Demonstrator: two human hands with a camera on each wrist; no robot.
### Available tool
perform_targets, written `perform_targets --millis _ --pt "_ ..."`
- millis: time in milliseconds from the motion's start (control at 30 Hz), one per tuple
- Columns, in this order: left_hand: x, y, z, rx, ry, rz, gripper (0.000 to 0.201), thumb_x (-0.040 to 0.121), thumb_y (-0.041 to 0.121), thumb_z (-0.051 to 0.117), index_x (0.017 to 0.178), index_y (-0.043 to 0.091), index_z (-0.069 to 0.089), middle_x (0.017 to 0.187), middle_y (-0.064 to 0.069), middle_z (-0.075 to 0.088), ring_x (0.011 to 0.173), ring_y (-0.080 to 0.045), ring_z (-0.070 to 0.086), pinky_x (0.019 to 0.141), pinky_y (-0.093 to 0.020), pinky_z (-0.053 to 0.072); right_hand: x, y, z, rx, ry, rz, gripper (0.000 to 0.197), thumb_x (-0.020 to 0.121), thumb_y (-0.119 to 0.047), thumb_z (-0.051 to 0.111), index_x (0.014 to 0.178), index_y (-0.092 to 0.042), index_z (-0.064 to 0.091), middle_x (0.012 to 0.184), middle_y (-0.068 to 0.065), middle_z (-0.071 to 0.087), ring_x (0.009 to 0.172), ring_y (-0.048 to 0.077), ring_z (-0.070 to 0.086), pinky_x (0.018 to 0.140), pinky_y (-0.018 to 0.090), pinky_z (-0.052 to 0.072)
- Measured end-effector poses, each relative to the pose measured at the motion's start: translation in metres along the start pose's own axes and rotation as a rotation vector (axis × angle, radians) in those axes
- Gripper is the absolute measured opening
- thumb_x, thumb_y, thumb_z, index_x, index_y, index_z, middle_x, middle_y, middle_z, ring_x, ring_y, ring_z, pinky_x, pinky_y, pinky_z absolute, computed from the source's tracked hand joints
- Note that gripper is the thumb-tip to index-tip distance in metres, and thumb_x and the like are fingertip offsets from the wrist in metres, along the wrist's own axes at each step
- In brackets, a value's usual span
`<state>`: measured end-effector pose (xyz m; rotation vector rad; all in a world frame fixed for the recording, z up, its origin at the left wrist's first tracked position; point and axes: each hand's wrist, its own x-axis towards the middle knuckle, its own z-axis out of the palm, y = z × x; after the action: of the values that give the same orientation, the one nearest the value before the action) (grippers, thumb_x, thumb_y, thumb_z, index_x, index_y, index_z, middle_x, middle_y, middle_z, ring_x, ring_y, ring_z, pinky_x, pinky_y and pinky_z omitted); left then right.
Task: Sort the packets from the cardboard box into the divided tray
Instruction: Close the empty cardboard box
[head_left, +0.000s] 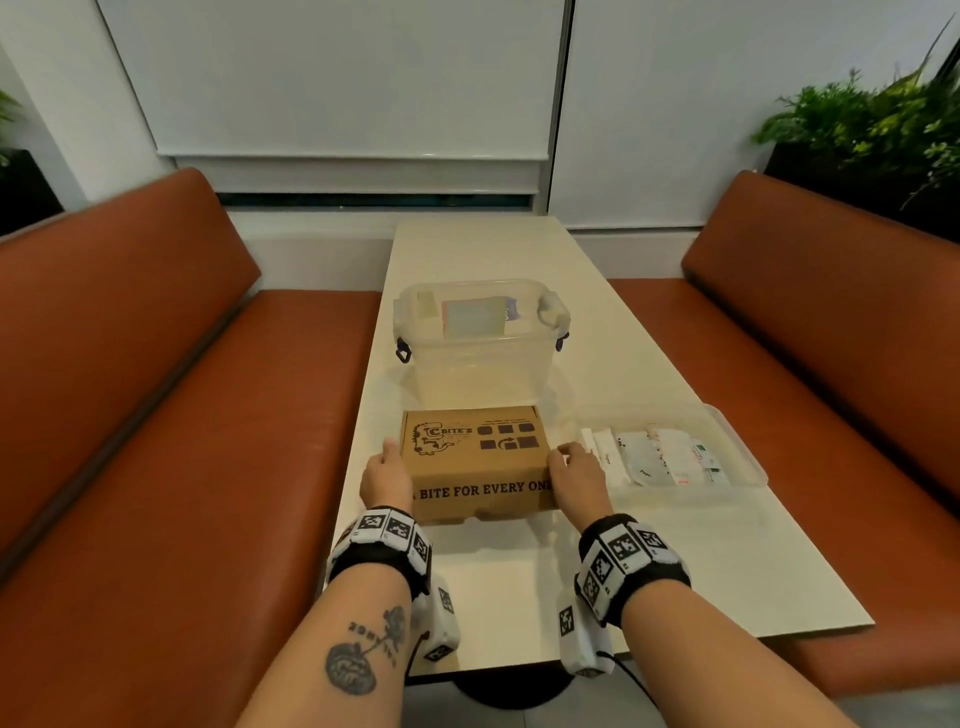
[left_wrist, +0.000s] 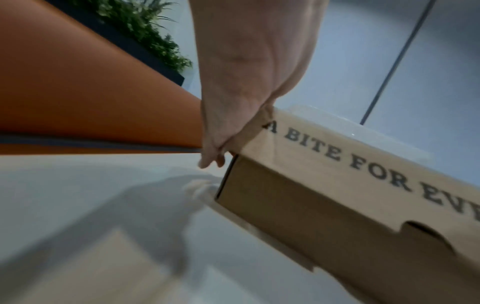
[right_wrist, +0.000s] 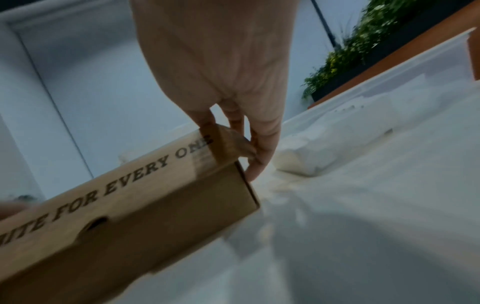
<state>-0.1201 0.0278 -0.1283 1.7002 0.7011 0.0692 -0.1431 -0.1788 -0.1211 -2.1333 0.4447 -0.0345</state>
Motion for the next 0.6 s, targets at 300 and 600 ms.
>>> perform_targets --millis 300,600 --pt "0.011 -0.02 0.017 0.048 -0.181 0.094 0.037 0.096 0.024 0.053 0.129 0.007 0.055 0.122 -0.012 0.062 0.109 -0.031 0.058 0.095 -0.045 0.049 0.018 0.005 0.018 0.012 -0.103 0.05 0.035 0.093 0.0 0.031 0.122 -0.007 0.049 0.114 0.013 0.061 0.099 0.027 0.058 0.081 0.035 0.049" --pt "-0.003 -0.001 0.005 -0.366 0.347 0.126 0.017 0.088 0.025 0.052 0.072 0.02 0.058 0.074 0.003 0.061 0.073 -0.02 0.055 0.068 -0.037 0.05 0.002 -0.018 0.042 0.202 0.163 -0.044 0.04 0.093 -0.03 0.055 0.125 -0.006 0.048 0.12 0.011 0.05 0.106 0.021 0.05 0.094 0.033 0.044"
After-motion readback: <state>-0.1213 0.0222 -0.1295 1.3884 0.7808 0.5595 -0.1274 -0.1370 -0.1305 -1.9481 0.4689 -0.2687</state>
